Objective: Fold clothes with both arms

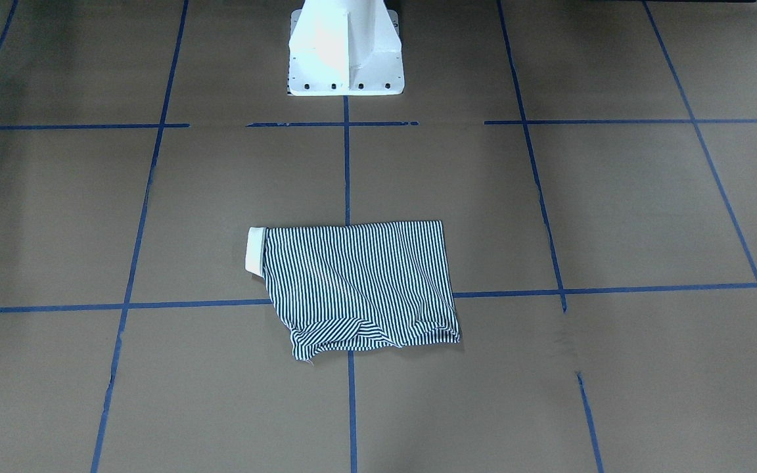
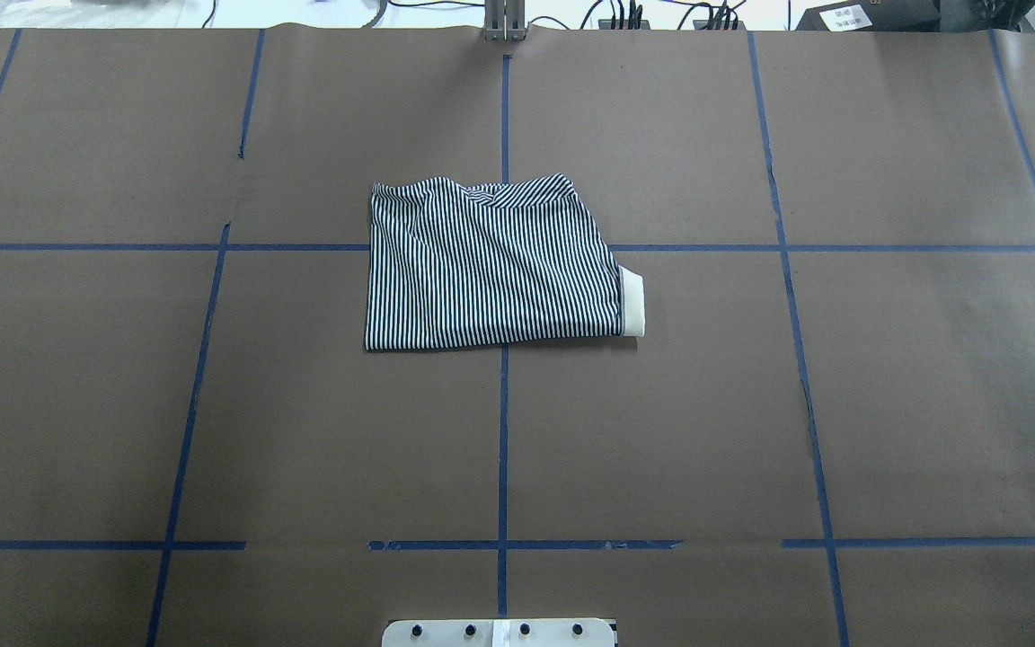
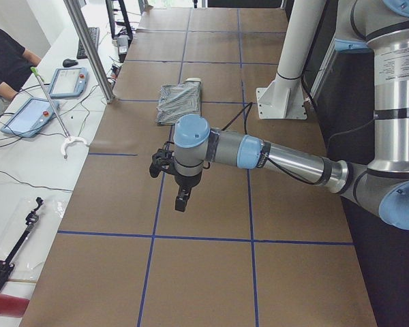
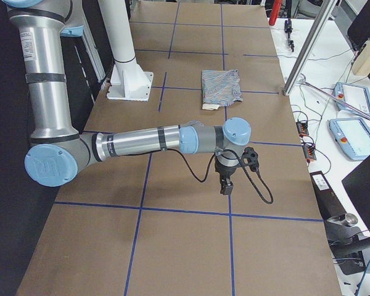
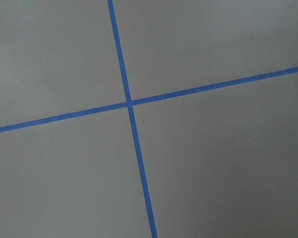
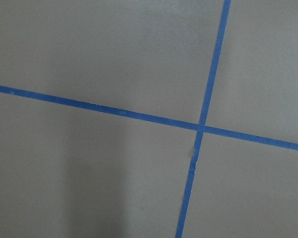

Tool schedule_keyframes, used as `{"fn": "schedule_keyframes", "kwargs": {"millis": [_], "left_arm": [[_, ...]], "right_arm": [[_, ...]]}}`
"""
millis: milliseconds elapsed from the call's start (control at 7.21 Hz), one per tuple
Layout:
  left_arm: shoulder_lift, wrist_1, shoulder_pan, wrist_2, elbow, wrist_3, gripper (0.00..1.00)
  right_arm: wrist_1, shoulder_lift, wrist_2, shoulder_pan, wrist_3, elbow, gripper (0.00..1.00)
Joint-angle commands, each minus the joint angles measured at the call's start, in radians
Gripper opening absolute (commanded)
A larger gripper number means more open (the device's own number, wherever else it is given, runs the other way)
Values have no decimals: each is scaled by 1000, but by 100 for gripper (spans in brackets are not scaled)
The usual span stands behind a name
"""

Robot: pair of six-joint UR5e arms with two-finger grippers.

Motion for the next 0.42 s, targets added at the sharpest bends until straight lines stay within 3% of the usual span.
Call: {"fn": "schedule_keyframes", "kwargs": {"millis": [0,278], "left_arm": [[2,0,1,0,21,0,100],[-11,-1,3,-33,37,0,100]], "right_arm": [[1,-46,-1,0,1,15,100],[2,-55,2,0,1,29,100]]}}
